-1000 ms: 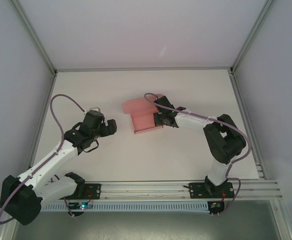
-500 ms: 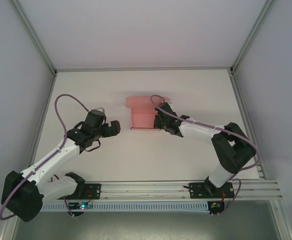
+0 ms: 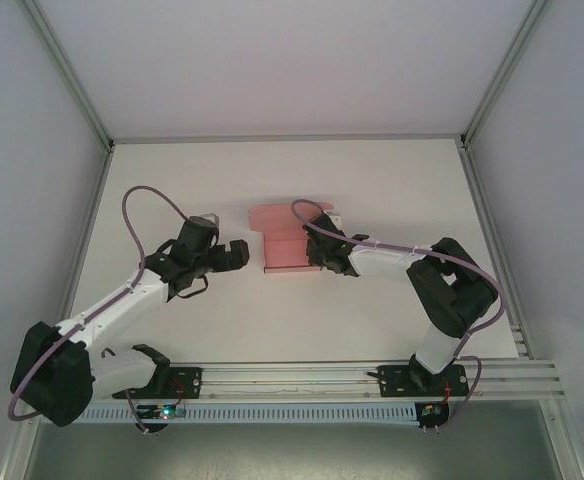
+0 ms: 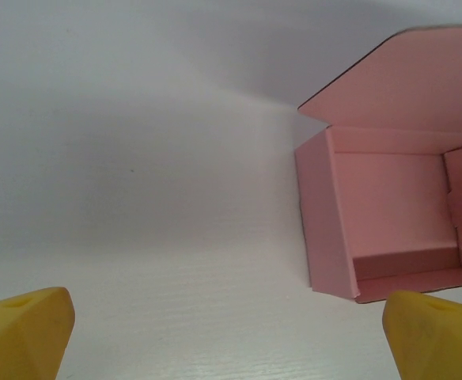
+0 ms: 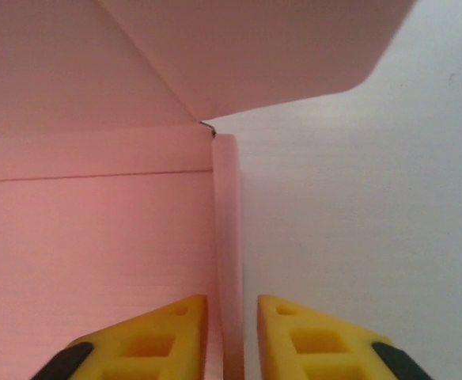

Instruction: Assemble paper box

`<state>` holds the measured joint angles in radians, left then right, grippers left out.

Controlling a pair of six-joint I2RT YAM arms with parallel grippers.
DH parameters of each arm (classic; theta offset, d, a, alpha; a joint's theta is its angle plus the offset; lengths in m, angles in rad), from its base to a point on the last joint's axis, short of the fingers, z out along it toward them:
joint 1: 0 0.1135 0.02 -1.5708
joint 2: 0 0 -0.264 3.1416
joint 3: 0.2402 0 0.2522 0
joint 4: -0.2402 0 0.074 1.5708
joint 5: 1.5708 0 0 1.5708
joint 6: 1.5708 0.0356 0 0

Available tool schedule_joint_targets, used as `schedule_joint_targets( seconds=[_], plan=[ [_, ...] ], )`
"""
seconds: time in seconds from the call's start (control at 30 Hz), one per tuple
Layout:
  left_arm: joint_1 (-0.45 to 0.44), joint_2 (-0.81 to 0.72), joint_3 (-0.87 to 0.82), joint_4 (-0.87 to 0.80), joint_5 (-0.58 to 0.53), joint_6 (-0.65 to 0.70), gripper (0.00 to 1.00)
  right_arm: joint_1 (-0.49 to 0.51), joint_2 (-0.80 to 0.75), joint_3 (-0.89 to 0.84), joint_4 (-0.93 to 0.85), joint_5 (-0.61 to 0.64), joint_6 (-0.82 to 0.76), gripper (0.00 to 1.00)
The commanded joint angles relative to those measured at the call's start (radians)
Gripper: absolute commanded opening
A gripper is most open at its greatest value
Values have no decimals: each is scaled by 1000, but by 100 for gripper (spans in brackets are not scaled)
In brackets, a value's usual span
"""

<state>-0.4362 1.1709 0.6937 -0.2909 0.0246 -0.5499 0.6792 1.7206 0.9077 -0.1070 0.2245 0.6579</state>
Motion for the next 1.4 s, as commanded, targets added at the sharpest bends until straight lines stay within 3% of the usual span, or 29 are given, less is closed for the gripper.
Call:
schedule_joint_targets(
  seconds=[0.0,0.07,0.17,0.3,0.4,0.43,0.5,0.6,0.7,0.8,0.93,1.17,1.37],
  plan=[
    [3,38,34,36,22,45,100,17,-34,-1,-10,29,-16,30],
    [3,51,42,43,35,59,100,23,-46,-3,-15,40,-21,42],
    [4,56,57,45,32,78,100,24,-81,-8,-21,55,-29,43],
    [3,56,87,53,29,136,100,25,-165,-8,-37,74,-133,54],
    [5,79,130,49,37,208,100,12,-222,-4,-29,74,-300,71],
    [8,94,158,27,45,236,100,4,-238,-3,-20,58,-365,85],
    [9,131,226,-29,74,313,100,-19,-272,-7,9,55,-475,98],
    [18,175,283,-57,130,433,100,-90,-324,-39,108,-33,-573,98],
    [34,220,337,-86,143,512,100,-182,-345,-35,148,-278,-665,98],
    [60,278,401,-120,248,620,100,-248,-331,7,113,-510,-776,98],
    [81,368,489,-166,319,742,100,-274,-271,88,13,-692,-896,98],
    [128,539,659,-315,428,878,99,-332,-140,230,-143,-787,-1032,98],
    [143,630,745,-400,485,917,87,-354,-35,337,-265,-799,-1092,96]
  ],
)
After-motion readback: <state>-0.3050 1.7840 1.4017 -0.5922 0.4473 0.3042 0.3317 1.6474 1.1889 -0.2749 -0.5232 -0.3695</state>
